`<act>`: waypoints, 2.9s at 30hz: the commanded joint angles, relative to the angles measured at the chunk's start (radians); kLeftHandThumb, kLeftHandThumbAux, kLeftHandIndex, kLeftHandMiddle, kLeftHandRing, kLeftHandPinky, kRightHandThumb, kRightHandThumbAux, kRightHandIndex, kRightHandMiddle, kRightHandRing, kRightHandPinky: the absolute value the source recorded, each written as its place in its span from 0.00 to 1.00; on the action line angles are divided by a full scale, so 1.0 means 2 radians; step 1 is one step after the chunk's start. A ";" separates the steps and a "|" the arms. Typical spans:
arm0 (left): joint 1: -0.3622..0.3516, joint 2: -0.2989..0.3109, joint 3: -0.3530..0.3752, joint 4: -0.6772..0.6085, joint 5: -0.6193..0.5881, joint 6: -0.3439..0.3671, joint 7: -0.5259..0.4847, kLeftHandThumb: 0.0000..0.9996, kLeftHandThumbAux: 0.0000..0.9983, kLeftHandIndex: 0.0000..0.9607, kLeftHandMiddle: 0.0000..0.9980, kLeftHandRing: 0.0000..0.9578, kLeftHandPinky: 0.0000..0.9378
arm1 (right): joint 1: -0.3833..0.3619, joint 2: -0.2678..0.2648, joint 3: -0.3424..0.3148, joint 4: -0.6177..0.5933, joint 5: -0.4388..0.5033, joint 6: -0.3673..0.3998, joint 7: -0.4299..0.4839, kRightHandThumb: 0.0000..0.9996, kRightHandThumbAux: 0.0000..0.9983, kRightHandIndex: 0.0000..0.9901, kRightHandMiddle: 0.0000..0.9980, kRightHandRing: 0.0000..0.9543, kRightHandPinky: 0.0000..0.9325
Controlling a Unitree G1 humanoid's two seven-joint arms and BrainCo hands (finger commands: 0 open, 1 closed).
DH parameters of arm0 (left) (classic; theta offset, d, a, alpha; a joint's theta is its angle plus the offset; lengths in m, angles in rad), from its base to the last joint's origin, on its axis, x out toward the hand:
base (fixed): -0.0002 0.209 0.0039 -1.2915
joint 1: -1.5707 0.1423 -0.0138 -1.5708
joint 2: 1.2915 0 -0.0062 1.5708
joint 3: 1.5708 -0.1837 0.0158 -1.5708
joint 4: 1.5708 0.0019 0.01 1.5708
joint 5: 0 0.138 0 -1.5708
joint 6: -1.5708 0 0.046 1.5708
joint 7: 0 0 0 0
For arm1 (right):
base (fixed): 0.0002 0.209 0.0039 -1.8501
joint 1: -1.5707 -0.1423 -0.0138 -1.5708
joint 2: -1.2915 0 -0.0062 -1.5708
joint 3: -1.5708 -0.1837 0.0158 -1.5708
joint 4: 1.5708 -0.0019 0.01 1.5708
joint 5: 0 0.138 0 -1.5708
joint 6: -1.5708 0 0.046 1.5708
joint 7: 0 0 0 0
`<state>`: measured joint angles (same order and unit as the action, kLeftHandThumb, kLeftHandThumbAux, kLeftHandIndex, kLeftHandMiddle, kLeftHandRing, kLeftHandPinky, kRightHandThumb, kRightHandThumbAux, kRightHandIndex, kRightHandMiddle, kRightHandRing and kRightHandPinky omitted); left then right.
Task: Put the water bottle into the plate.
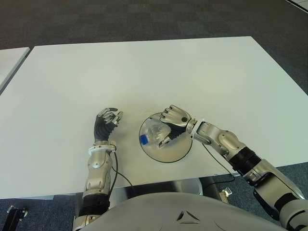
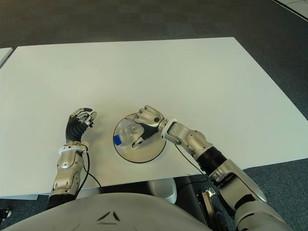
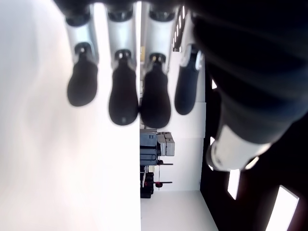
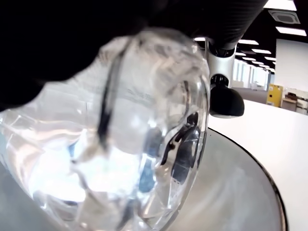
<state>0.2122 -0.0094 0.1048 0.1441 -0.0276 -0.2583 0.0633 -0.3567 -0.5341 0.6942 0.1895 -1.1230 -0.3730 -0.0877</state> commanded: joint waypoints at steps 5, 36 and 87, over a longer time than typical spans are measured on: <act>-0.004 0.002 0.001 0.011 0.006 -0.001 0.003 0.71 0.72 0.45 0.72 0.73 0.72 | 0.010 0.000 -0.005 0.004 -0.009 -0.001 -0.039 0.53 0.17 0.00 0.00 0.00 0.00; -0.008 -0.004 -0.001 0.014 0.006 0.003 0.004 0.71 0.72 0.45 0.72 0.73 0.73 | 0.040 -0.004 -0.066 -0.032 -0.002 -0.008 -0.221 0.32 0.30 0.00 0.00 0.00 0.00; -0.003 -0.010 0.000 0.014 0.010 -0.001 0.007 0.71 0.72 0.45 0.72 0.73 0.72 | 0.048 0.017 -0.140 -0.051 0.021 -0.016 -0.322 0.21 0.30 0.00 0.00 0.00 0.00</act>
<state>0.2075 -0.0256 0.1028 0.1588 -0.0001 -0.2584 0.0769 -0.2746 -0.5173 0.4373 0.0785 -1.1126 -0.4173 -0.7262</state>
